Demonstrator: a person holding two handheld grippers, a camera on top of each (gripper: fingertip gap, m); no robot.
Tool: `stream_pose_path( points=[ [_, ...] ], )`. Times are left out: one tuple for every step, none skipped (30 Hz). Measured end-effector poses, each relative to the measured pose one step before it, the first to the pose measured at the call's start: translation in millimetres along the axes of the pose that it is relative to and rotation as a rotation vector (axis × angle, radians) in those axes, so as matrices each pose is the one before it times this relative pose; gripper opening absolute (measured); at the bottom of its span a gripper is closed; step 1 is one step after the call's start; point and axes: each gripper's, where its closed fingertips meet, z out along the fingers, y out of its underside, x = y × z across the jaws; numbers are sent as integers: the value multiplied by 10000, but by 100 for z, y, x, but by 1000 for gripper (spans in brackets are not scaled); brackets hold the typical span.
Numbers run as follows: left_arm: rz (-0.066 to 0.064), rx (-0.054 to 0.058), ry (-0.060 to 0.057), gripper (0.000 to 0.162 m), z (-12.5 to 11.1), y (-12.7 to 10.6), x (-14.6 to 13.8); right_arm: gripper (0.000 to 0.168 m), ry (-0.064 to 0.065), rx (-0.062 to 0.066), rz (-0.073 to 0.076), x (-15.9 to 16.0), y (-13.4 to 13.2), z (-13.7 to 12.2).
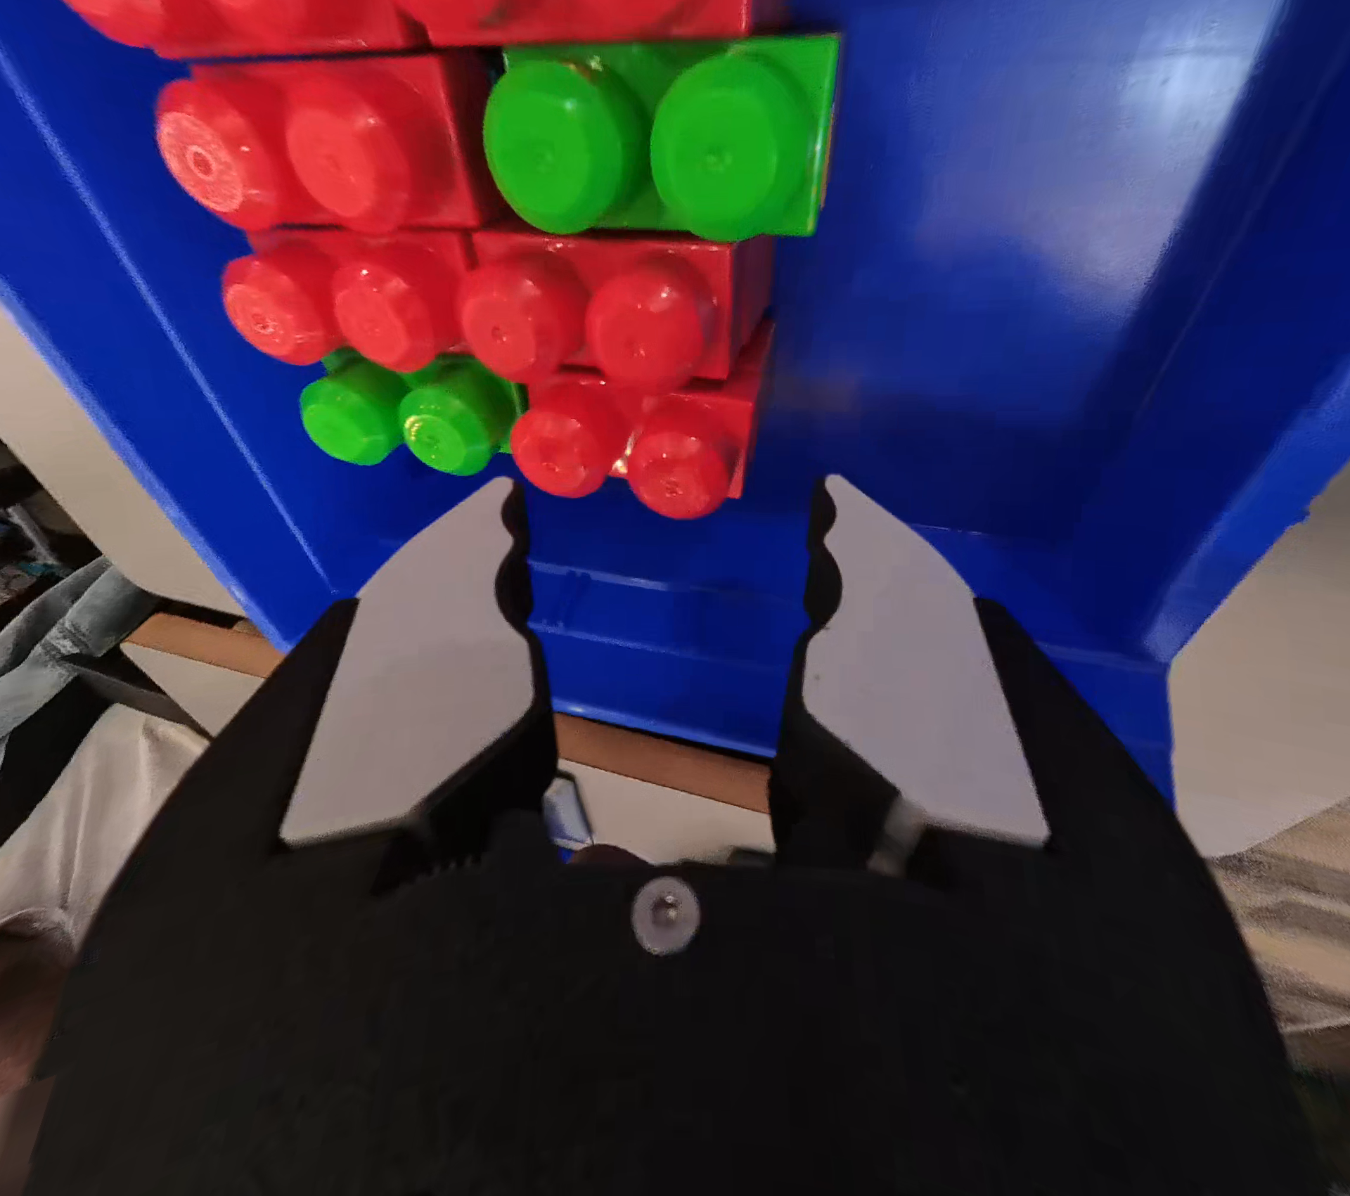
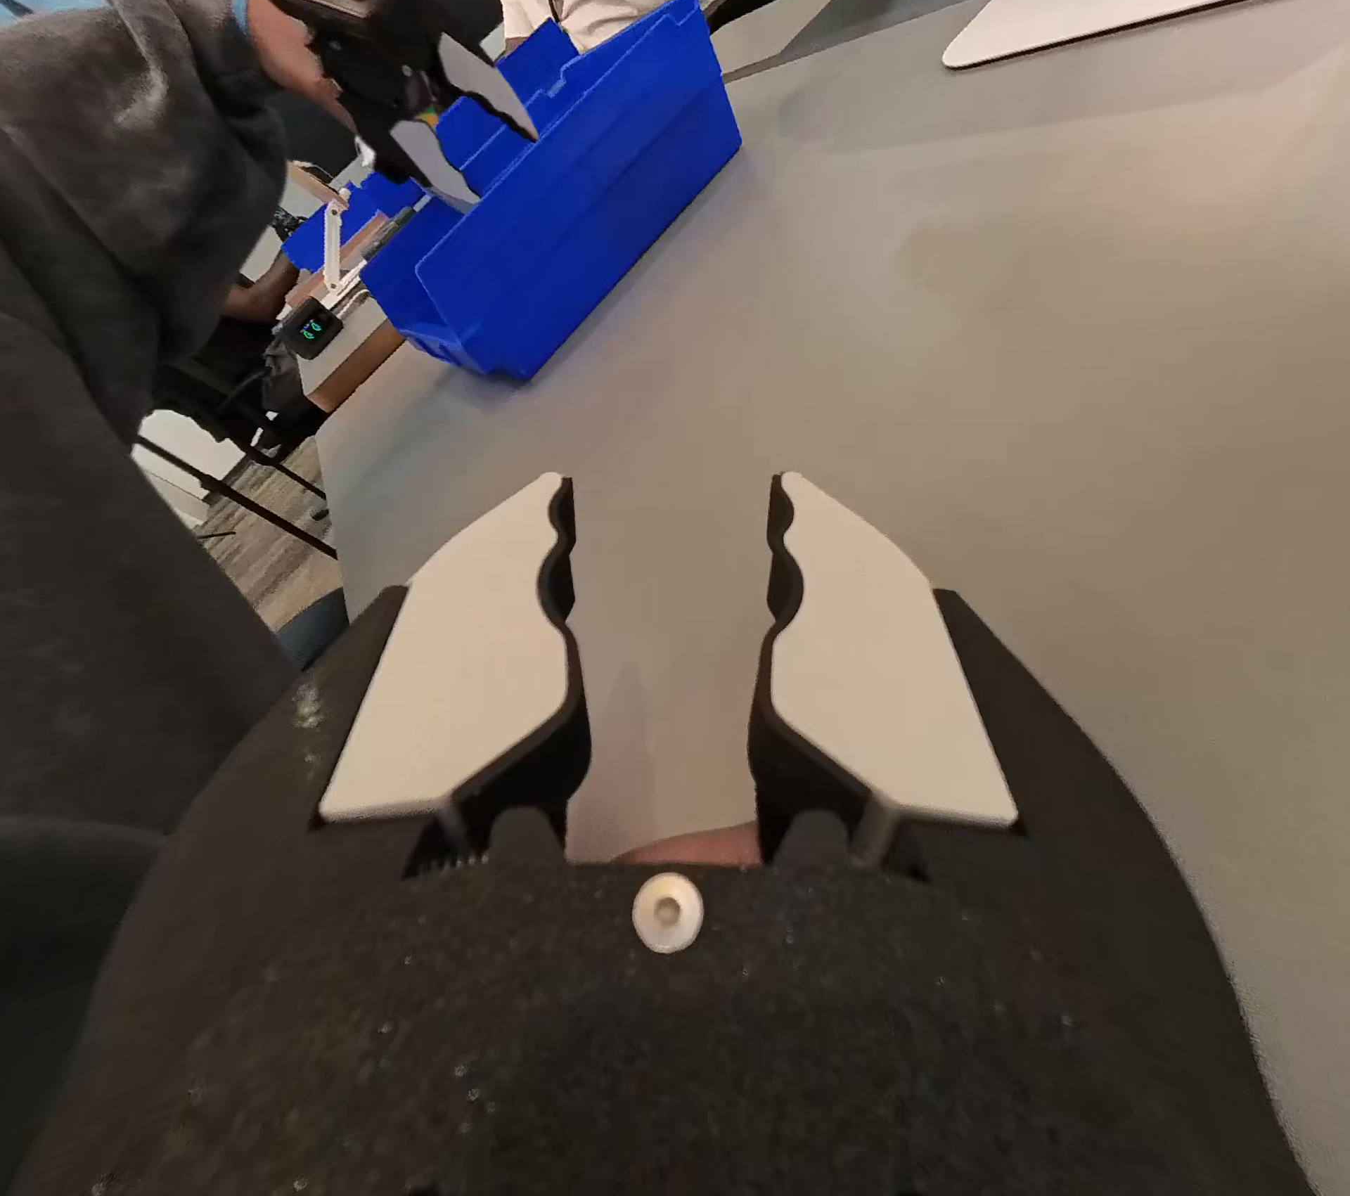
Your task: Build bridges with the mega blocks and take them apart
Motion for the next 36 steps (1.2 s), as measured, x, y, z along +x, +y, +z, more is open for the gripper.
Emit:
stream_pose_path(
  points=[
    [4,11,59,74,274,164,-263,50,-75,-21,68,-22,8,68],
    [-26,128,86,74,161,32,-215,50,-77,-39,48,-47,26,77],
    [-89,174,152,75,119,-39,-114,49,-67,-52,30,-46,51,96],
    [-106,95,271,75,178,46,80,49,-65,-47,15,-68,41,109],
    [-39,-45,303,76,258,206,176,49,-88,-45,5,-99,23,136],
    [30,-82,218,76,312,219,99,49,-93,-61,7,-107,51,147],
    [42,-57,139,77,260,136,3,48,-86,-83,18,-76,64,159],
    [28,7,102,78,152,-25,-104,48,-101,-93,27,-90,78,159],
    [15,101,67,77,35,-208,-217,48,-121,-92,32,-100,88,155],
    [5,128,48,73,21,-261,-231,47,-106,-94,36,-80,78,143],
    [-20,154,75,71,54,-313,-148,46,-85,-89,35,-73,78,125],
    [-18,124,114,71,152,-290,4,46,-80,-72,25,-67,74,98],
    [66,2,66,71,233,-137,48,46,-73,-47,11,-64,42,64],
    [171,-88,35,70,297,9,119,45,-36,-32,12,-38,36,42],
    [189,-95,12,71,295,20,177,45,-27,-26,22,-10,29,25],
    [131,-53,-12,71,270,-17,134,45,-45,-10,19,-32,7,-2],
    [110,-58,-26,72,204,44,77,45,-36,5,21,-21,-10,-4],
    [99,-45,-36,73,79,82,43,45,-35,14,30,-9,-17,-12],
    [49,-10,51,73,-8,88,143,45,-46,11,30,-23,-10,-28],
    [48,-63,92,73,6,178,218,45,-52,14,28,-36,-21,-28],
    [71,-55,-3,72,8,155,157,45,-42,30,32,-26,-22,-48],
    [48,-85,-10,72,1,147,176,45,-30,35,39,7,-31,-53],
    [-21,-131,65,72,-38,153,287,45,-54,40,36,-39,-48,-59],
    [-102,-108,112,72,-82,106,376,45,-65,49,40,-35,-63,-62],
    [-154,14,105,72,-199,-14,407,45,-50,53,43,-18,-78,-70],
    [-118,110,-40,72,-375,-69,275,45,-40,49,27,-30,-76,-57],
    [-126,194,-175,72,-595,-120,126,45,-65,48,-2,-82,-67,-63],
    [-218,268,-175,72,-844,-181,99,45,-75,40,-28,-135,-63,-67],
    [-284,343,-158,72,-1060,-269,156,45,-75,38,-59,-148,-48,-56],
    [-283,410,-216,71,-1223,-394,135,46,-117,45,-96,-246,-65,-56],
    [-234,455,-275,71,-1336,-506,165,47,-150,57,-149,-316,-96,-44],
    [-224,488,-254,71,-1376,-637,280,48,-117,39,-202,-296,-118,8],
    [-222,516,-199,71,-1351,-756,402,49,-13,-29,-187,-184,-94,90],
    [-163,578,-290,71,-1287,-928,326,51,-20,-104,-195,-211,-54,166],
    [-133,599,-229,71,-1178,-1016,434,52,-99,-126,-208,-374,-75,198],
    [-120,557,-138,71,-981,-994,557,52,-106,-121,-217,-430,-93,226]
  ],
)
